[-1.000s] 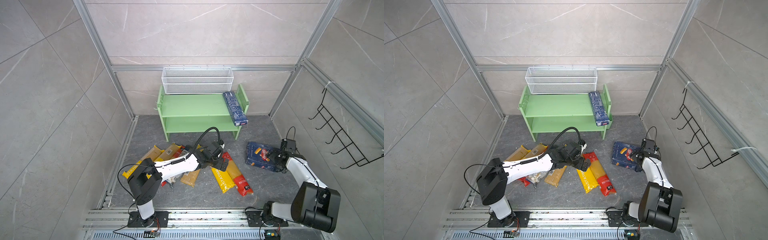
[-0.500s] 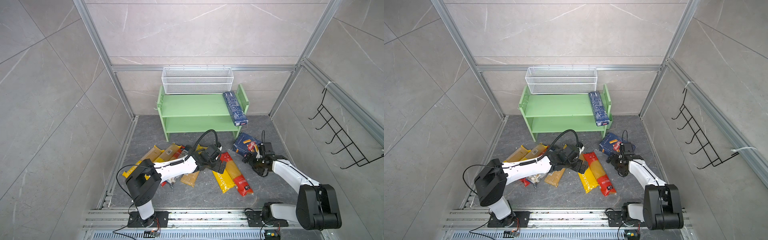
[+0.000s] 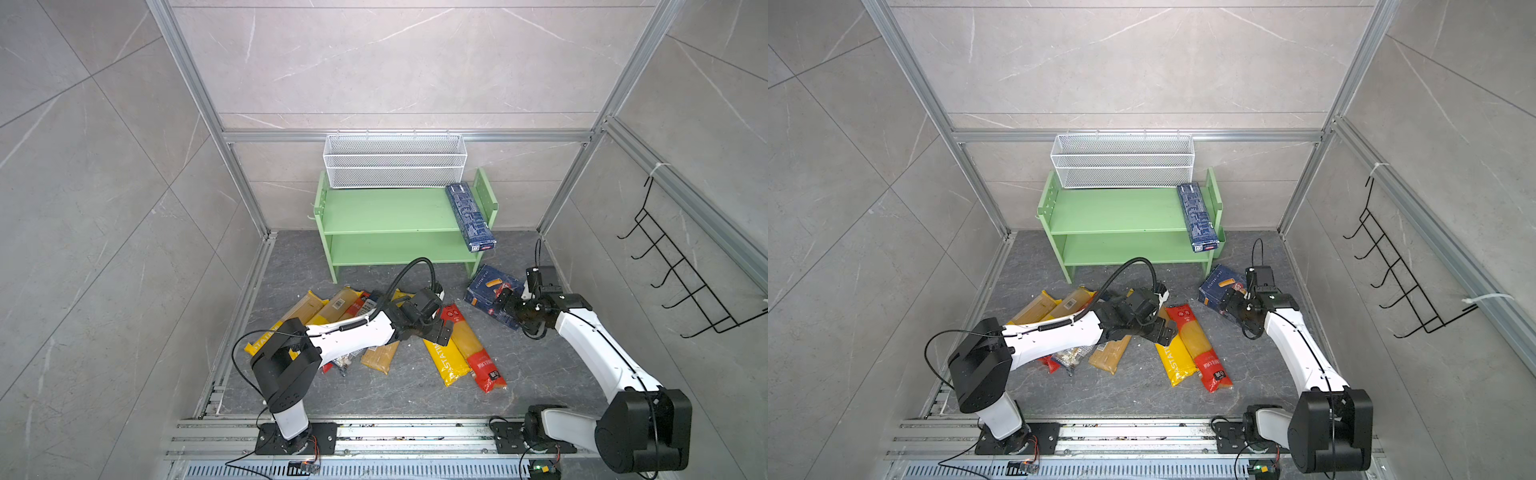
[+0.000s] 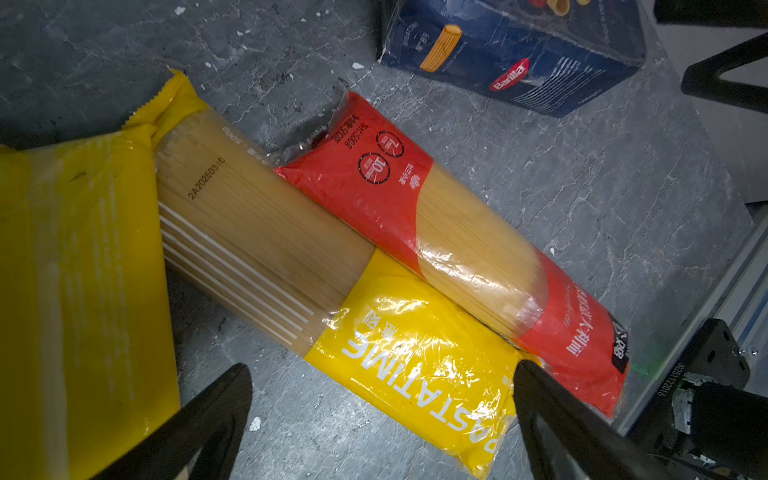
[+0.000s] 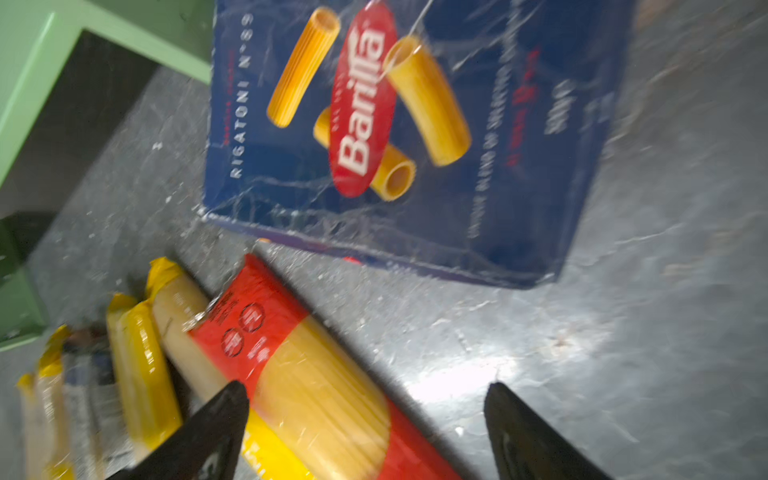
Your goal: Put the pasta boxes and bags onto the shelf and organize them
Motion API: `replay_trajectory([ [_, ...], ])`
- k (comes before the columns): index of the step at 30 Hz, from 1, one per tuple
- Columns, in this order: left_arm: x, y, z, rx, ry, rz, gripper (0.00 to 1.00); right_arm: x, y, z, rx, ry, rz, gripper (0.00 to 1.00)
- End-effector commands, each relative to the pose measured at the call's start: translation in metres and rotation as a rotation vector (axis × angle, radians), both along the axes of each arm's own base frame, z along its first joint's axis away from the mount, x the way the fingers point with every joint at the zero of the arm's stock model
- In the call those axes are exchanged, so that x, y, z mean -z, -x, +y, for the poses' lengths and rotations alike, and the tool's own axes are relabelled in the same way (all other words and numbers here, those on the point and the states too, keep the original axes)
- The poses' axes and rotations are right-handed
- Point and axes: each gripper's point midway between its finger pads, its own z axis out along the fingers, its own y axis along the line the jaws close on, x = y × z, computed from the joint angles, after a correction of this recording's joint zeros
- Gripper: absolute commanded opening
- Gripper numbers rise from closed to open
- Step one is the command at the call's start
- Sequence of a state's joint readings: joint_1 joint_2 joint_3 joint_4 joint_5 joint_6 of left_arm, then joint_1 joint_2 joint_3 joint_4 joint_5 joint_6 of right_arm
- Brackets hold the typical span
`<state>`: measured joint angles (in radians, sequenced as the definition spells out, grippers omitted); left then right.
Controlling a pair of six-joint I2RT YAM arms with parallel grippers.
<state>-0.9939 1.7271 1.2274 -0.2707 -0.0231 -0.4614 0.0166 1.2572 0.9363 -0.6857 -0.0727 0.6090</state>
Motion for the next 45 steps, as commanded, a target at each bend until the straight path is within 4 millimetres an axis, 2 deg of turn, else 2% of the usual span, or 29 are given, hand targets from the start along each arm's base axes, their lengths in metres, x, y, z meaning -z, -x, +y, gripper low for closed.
replay_trajectory([
  [1, -0.018, -0.009, -0.014, 0.011, 0.033, -0.021, 1.0, 0.003, -0.006, -0.028, 0.075, 0.135, 0.027, 0.92],
  [8, -0.023, -0.015, -0.025, 0.028, 0.037, -0.036, 1.0, -0.008, -0.049, -0.048, 0.166, 0.214, -0.067, 0.92],
  [13, -0.012, -0.019, -0.035, 0.037, 0.038, -0.008, 1.0, -0.017, -0.075, -0.066, 0.244, 0.273, -0.172, 0.91],
  [17, -0.005, -0.023, -0.04, 0.036, 0.037, 0.01, 0.99, -0.01, -0.094, -0.085, 0.296, 0.283, -0.165, 0.91],
  [24, -0.006, -0.038, -0.039, 0.008, 0.057, 0.011, 0.99, -0.001, -0.123, -0.115, 0.371, 0.248, -0.189, 0.9],
  [31, -0.002, -0.046, -0.041, -0.003, 0.056, 0.025, 0.99, 0.022, -0.14, -0.146, 0.409, 0.18, -0.154, 0.88],
  [35, -0.001, -0.048, -0.043, -0.009, 0.059, 0.03, 0.99, 0.048, -0.148, -0.154, 0.407, 0.067, -0.111, 0.88],
  [38, 0.0, -0.049, -0.044, -0.013, 0.063, 0.033, 0.99, 0.064, -0.147, -0.15, 0.378, -0.005, -0.073, 0.87],
  [40, 0.002, -0.047, -0.044, -0.012, 0.067, 0.042, 0.99, 0.067, -0.145, -0.144, 0.347, -0.025, -0.066, 0.87],
  [45, 0.004, -0.044, -0.042, -0.012, 0.072, 0.052, 0.99, 0.08, -0.124, -0.126, 0.295, -0.08, 0.006, 0.86],
])
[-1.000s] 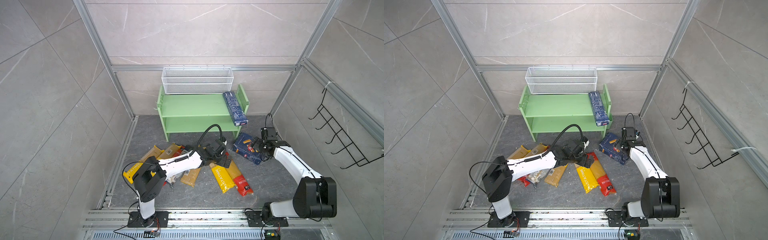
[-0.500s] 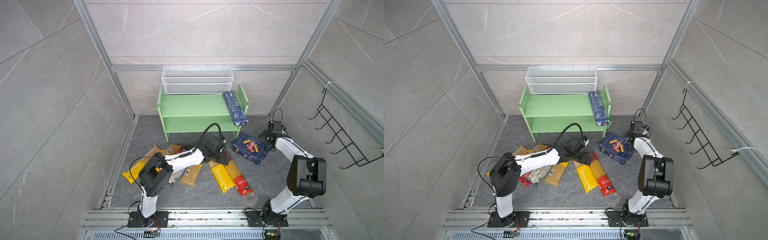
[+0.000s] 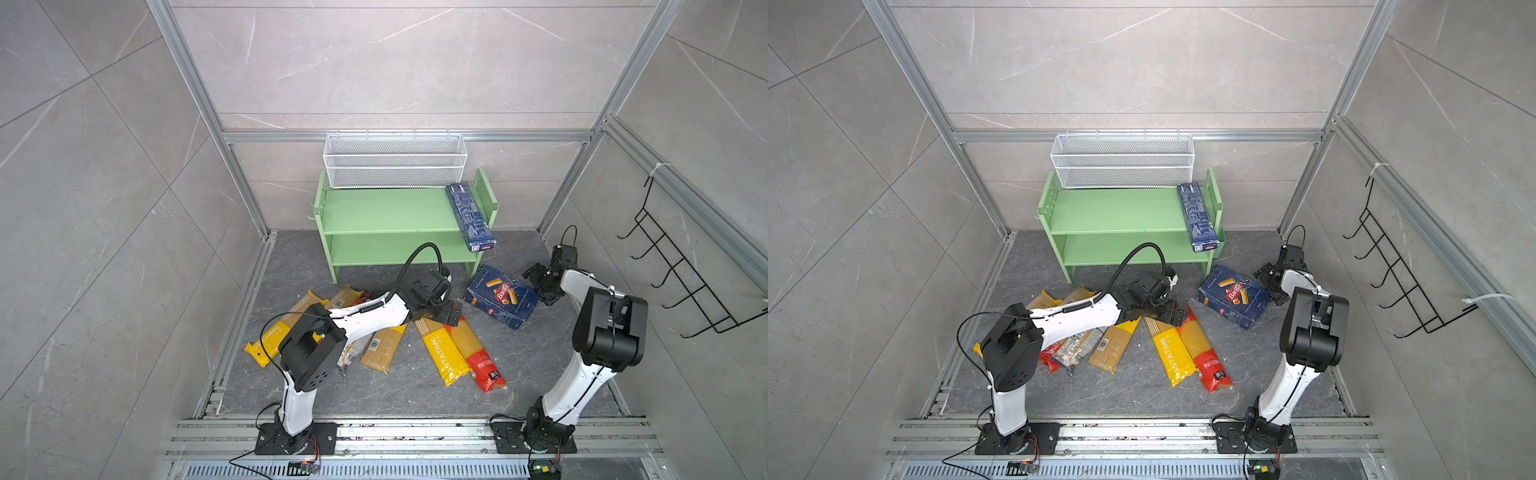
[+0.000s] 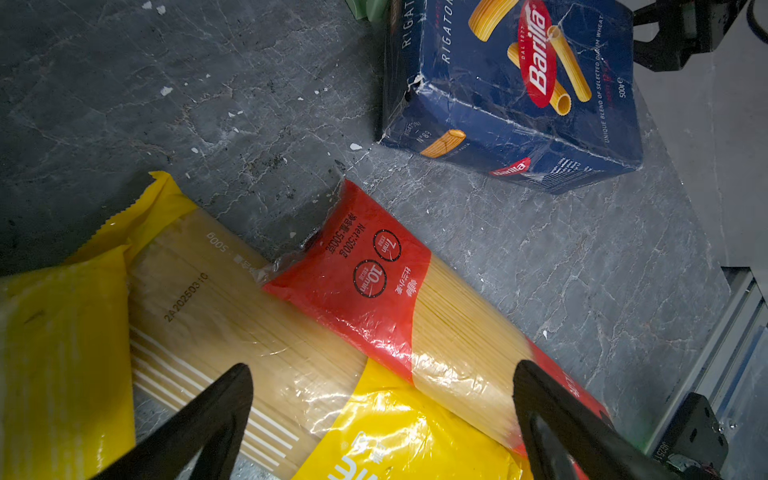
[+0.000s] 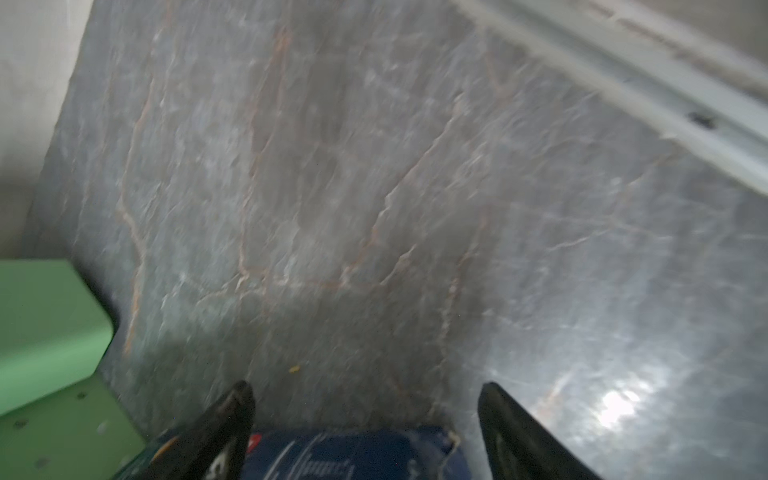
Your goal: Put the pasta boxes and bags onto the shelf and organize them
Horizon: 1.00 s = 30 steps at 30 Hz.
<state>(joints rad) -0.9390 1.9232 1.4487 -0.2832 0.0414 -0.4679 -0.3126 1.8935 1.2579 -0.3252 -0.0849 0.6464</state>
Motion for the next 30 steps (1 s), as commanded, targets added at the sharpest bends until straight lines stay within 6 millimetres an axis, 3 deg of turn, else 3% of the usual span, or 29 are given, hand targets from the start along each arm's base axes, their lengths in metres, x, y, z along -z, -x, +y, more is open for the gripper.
replay_trajectory([
  [1, 0.001, 0.001, -0.005, 0.004, 0.031, 0.017, 0.99, 0.011, 0.022, 0.025, -0.069, -0.077, 0.051, 0.86],
  [7, 0.003, 0.009, 0.006, 0.002, 0.027, 0.022, 0.99, 0.017, 0.063, 0.055, -0.133, -0.096, 0.116, 0.86],
  [17, 0.009, 0.028, 0.032, -0.019, 0.025, 0.041, 0.94, 0.005, 0.125, 0.139, -0.303, -0.105, 0.162, 0.86],
  [22, 0.019, 0.037, 0.046, -0.036, 0.012, 0.058, 0.87, 0.005, 0.142, 0.181, -0.406, -0.169, 0.136, 0.88],
  [30, 0.019, 0.036, 0.046, -0.043, 0.001, 0.058, 0.8, 0.005, 0.161, 0.18, -0.446, -0.118, 0.138, 0.94],
])
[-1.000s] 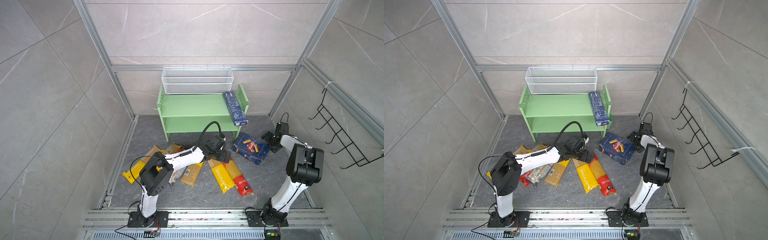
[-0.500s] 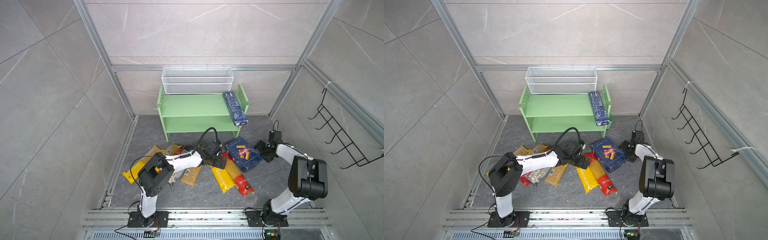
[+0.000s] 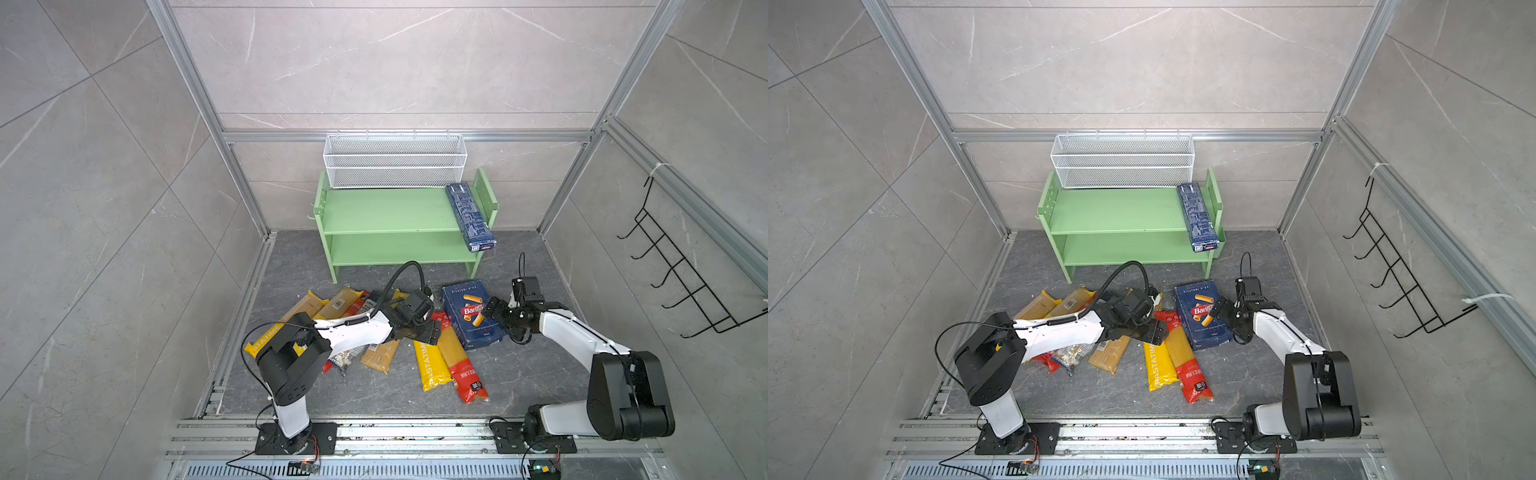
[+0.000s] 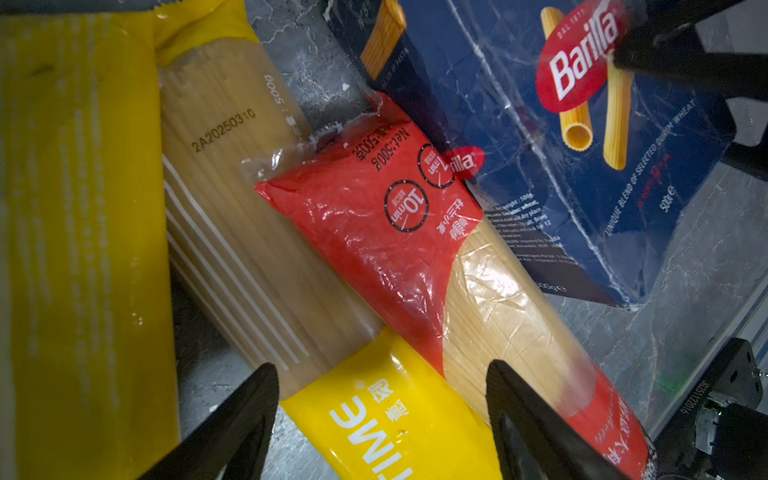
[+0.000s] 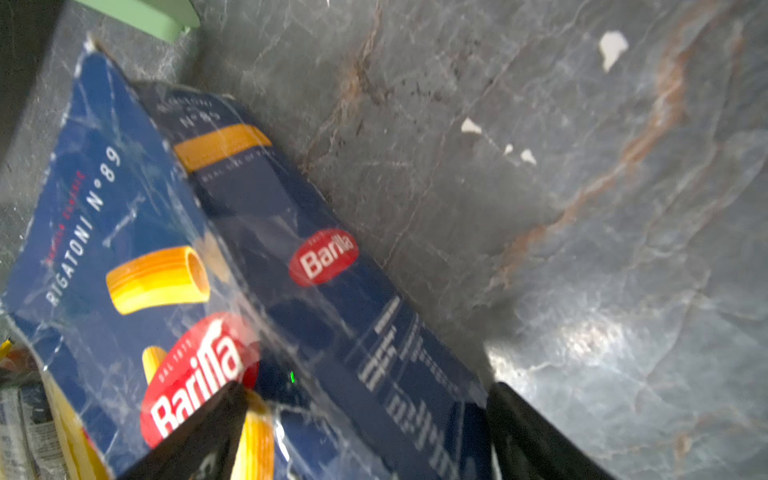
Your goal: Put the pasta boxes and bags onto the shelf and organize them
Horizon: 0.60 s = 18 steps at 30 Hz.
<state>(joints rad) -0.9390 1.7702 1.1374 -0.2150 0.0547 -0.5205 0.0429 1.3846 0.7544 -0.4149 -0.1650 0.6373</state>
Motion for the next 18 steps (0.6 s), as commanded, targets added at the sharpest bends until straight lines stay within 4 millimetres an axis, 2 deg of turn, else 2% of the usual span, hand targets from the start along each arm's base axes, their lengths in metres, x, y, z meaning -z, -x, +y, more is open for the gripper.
replay_trajectory([
  [1, -0.022, -0.009, -0.009, -0.015, 0.047, -0.036, 0.8, 0.009, 0.029, 0.011, -0.052, -0.032, 0.08, 0.96],
  [5, -0.022, -0.019, -0.019, 0.009, 0.019, -0.054, 0.79, 0.024, 0.039, 0.022, -0.086, -0.091, 0.118, 0.98],
  [10, -0.011, -0.035, -0.026, 0.0, -0.008, -0.028, 0.74, 0.041, 0.046, 0.035, -0.095, -0.18, 0.136, 0.99],
  [12, -0.004, -0.04, -0.026, -0.01, -0.013, -0.014, 0.69, 0.046, 0.05, 0.033, -0.09, -0.168, 0.147, 0.99],
  [15, 0.004, -0.046, -0.025, -0.019, -0.037, 0.004, 0.56, 0.053, 0.061, 0.025, -0.061, -0.127, 0.176, 0.99],
  [18, 0.007, -0.051, -0.026, -0.03, -0.045, -0.001, 0.56, 0.054, 0.074, 0.02, -0.031, -0.108, 0.196, 0.99],
])
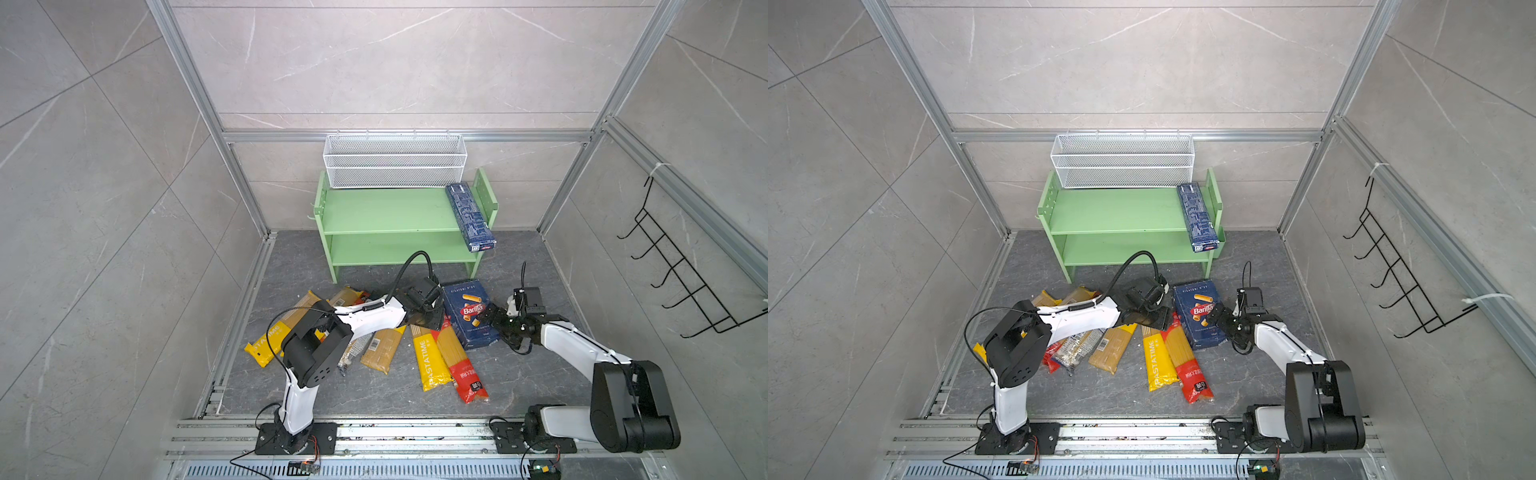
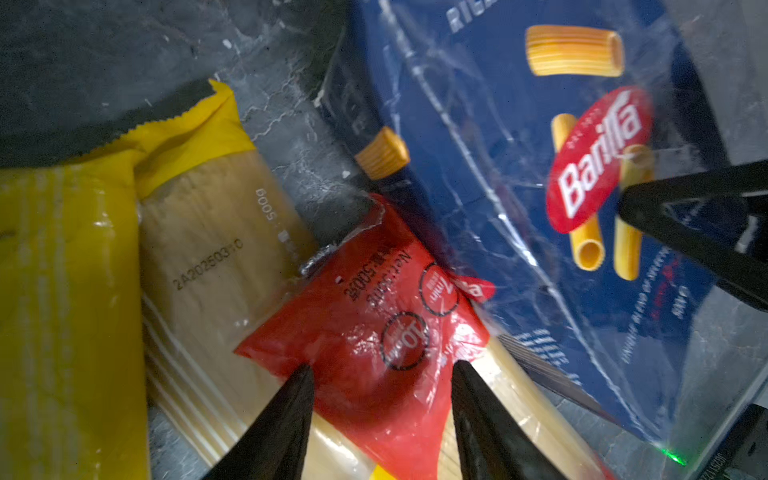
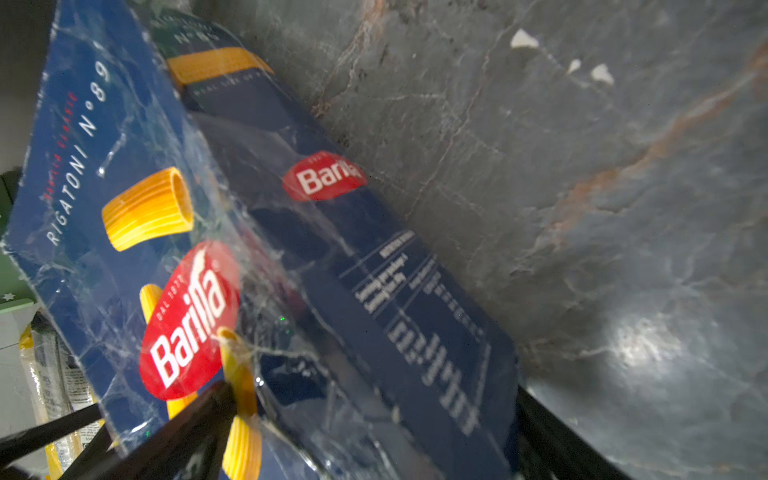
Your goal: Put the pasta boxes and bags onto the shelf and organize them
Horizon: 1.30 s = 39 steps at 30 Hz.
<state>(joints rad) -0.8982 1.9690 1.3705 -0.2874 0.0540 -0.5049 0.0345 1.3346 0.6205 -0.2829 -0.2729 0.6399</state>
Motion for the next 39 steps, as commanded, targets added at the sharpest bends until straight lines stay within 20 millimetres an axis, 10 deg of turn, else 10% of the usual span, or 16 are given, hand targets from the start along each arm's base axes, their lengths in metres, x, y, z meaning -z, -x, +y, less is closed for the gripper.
replay_trajectory([
  [1, -0.006, -0.009, -0.002, -0.006, -0.013, -0.021, 0.56, 0.04, 0.064, 0.003, 0.004, 0.005, 0.247, 0.99],
  [27, -0.056, -0.097, 0.009, -0.083, 0.054, -0.124, 0.55, 0.046, 0.069, 0.015, 0.026, -0.09, 0.203, 0.99],
  [39, -0.032, -0.112, -0.003, -0.057, 0.036, -0.068, 0.43, 0.048, 0.05, 0.025, 0.022, -0.157, 0.182, 0.99],
])
